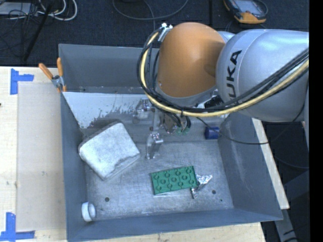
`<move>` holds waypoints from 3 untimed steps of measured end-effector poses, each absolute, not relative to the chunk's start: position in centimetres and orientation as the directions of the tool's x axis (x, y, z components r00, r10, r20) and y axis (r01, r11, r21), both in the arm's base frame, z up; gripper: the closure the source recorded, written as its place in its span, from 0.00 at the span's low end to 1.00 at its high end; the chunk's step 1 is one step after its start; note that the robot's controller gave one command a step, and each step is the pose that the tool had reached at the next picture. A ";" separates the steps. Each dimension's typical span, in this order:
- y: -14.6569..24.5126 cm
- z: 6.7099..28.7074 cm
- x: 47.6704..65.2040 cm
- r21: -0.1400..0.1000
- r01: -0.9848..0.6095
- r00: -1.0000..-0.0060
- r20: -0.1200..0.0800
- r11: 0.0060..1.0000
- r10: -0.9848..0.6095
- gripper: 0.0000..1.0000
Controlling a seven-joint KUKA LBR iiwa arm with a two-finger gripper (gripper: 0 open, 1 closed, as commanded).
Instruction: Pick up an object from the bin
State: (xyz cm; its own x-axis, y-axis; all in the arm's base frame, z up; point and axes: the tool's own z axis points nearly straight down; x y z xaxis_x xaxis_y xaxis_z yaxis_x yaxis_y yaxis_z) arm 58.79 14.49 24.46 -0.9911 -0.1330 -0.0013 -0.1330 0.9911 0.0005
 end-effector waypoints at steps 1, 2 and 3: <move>8.5 15.7 57.3 -0.002 -0.170 -0.985 0.010 0.985 -0.170 0.00; 5.4 7.3 55.1 0.005 -0.332 -0.943 0.000 0.943 -0.332 0.00; 5.2 7.5 55.1 0.004 -0.330 -0.944 0.009 0.944 -0.330 1.00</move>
Offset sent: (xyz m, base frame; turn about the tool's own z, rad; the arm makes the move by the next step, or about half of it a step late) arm -0.0130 -0.0564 -0.0825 -0.0408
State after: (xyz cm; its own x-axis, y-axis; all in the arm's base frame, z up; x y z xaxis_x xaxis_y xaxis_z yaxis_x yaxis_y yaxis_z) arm 55.08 5.24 7.55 -0.9439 -0.3300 0.0085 -0.3300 0.9440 0.0035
